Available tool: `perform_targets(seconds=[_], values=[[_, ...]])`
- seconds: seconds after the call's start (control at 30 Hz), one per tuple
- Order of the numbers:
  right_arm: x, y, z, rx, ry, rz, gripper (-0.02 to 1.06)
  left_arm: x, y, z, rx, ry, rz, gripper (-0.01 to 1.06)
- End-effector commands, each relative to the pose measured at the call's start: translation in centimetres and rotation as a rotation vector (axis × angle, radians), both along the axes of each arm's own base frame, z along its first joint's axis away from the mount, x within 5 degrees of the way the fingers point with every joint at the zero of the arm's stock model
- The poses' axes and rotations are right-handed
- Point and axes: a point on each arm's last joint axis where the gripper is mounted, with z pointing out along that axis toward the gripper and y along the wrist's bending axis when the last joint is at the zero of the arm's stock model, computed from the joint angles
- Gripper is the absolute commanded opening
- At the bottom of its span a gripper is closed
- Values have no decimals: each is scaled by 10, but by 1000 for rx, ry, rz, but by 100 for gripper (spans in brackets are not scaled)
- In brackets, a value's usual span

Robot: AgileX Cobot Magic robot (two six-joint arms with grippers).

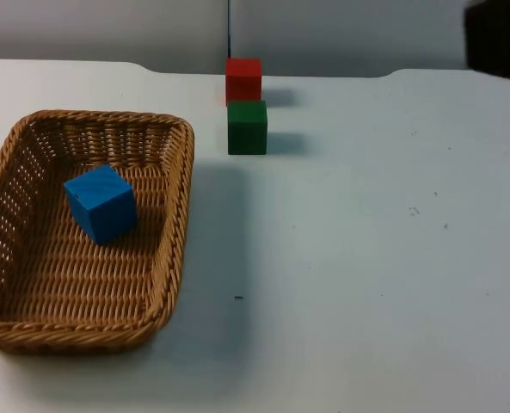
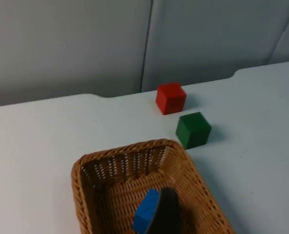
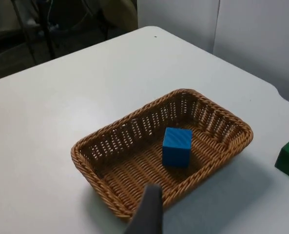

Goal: Pick up the basket with the left hand and place the blue cube into the basket with the right hand.

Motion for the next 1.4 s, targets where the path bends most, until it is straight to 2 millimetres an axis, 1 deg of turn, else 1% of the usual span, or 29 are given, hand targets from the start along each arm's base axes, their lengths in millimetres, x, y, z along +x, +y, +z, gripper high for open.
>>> perform_targets(seconds=[0.0, 0.03, 0.07, 0.1, 0.13, 0.17, 0.23, 0.3, 0.33, 0.4, 0.47, 0.5, 0.53, 0.63, 0.67, 0.7, 0.73, 0.77, 0.8, 0.87, 0.93, 0.97, 1.03, 1.1, 1.2, 1.3, 1.37], values=[[-11, -11, -2, 20, -10, 4, 78, -16, -5, 1, 20, -1, -48, 68], [-11, -11, -2, 20, -10, 4, 78, -16, -5, 1, 20, -1, -48, 68], [-17, -19, -5, 15, -6, 6, 78, -20, -5, 1, 31, -6, -44, 68], [-21, -24, -7, 10, -1, 7, 78, -29, -3, 3, 48, -26, -25, 68], [-25, -28, -11, -5, 12, 8, 78, -34, -3, 4, 59, -30, -19, 68], [-25, -28, -11, -5, 12, 8, 78, -34, -3, 4, 59, -30, -19, 68], [-33, -37, -15, -26, 30, 12, 78, -47, -2, 4, 70, -42, -14, 68], [-41, -45, -17, -56, 55, 17, 78, -57, -3, 3, 85, -42, -34, 68], [-41, -45, -17, -56, 55, 17, 78, -57, -3, 3, 85, -42, -34, 68], [-49, -54, -17, -61, 59, 20, 78, -68, -3, 2, 107, -50, -35, 68], [-59, -65, -18, -73, 68, 25, 78, -78, -1, -4, 87, -50, 0, 68], [-59, -65, -18, -73, 68, 25, 78, -78, -1, -4, 87, -50, 0, 68], [-62, -70, -18, -77, 70, 26, 78, -83, 0, -8, 77, -49, 10, 68], [-74, -83, -21, -90, 87, 29, 78, -95, 0, -29, 74, -11, 17, 68], [-74, -83, -21, -90, 87, 29, 78, -95, 0, -29, 74, -11, 17, 68], [-78, -89, -21, -88, 88, 24, 78, -103, 2, -37, 78, -1, 43, 68], [-80, -91, -22, -89, 87, 21, 78, -106, 3, -38, 82, -3, 49, 68], [-84, -98, -23, -101, 81, 14, 78, -112, 4, -40, 90, -6, 67, 68], [-84, -98, -23, -101, 81, 14, 78, -112, 4, -40, 90, -6, 67, 68], [-90, -106, -26, -107, 81, -2, 78, -129, 9, -43, 106, -46, 124, 68], [-96, -114, -28, -100, 81, -11, 78, -130, 10, -46, 109, -5, 137, 68], [-96, -114, -28, -100, 81, -11, 78, -130, 10, -46, 109, -5, 137, 68], [-102, -121, -29, -79, 63, -11, 78, -131, 10, -53, 123, 60, 126, 68], [-105, -125, -29, -62, 49, -11, 78, -131, 10, -55, 125, 67, 126, 68], [-114, -138, -36, -52, 67, -32, 78, -131, 10, -54, 120, 68, 134, 68], [-114, -141, -41, -89, 111, -62, 78, -131, 10, -55, 121, 68, 136, 68], [-114, -142, -40, -82, 110, -74, 78, -130, 12, -55, 135, 66, 150, 68]])
